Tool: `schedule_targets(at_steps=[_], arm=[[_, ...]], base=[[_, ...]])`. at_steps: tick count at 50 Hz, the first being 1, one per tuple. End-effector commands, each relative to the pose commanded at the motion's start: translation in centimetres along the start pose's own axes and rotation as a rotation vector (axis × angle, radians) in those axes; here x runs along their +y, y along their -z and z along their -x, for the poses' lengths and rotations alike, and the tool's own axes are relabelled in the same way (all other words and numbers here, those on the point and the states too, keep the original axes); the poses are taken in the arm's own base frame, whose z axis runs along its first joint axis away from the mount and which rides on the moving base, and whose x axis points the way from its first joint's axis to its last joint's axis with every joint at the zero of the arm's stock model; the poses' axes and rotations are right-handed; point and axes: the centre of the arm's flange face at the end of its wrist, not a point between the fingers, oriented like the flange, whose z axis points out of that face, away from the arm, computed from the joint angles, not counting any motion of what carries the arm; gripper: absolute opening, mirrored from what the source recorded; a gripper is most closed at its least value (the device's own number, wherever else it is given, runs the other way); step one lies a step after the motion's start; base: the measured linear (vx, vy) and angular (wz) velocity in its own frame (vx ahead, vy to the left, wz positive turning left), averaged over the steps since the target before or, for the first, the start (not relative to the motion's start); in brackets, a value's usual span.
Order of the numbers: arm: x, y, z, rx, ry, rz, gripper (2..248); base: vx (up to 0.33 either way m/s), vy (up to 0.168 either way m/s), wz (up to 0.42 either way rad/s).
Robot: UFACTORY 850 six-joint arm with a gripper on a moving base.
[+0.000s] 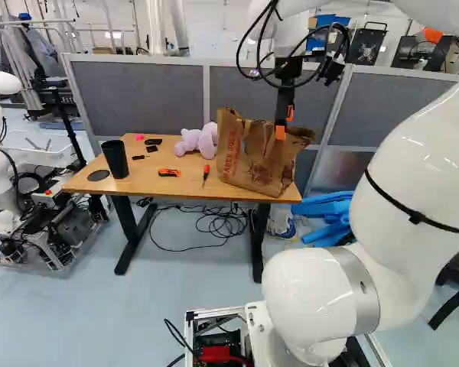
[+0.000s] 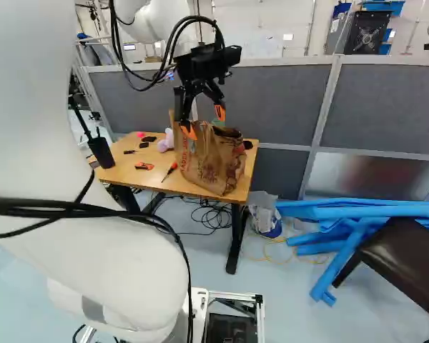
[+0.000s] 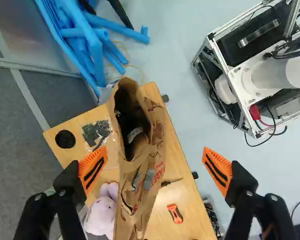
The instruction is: Pick up the bag on the ground and place it on the table
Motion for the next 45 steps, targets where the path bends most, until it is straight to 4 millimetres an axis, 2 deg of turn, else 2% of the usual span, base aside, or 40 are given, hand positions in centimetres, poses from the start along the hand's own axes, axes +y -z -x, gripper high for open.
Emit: schedule_targets(at_steps=[11, 45], arm=[[0.0, 0.0, 0.0, 0.0, 0.0, 0.0, 247], [0.0, 0.0, 0.0, 0.0, 0.0, 0.0, 247]], base=[[-0.074, -0.041, -0.075], [-0.071, -0.073, 0.026]])
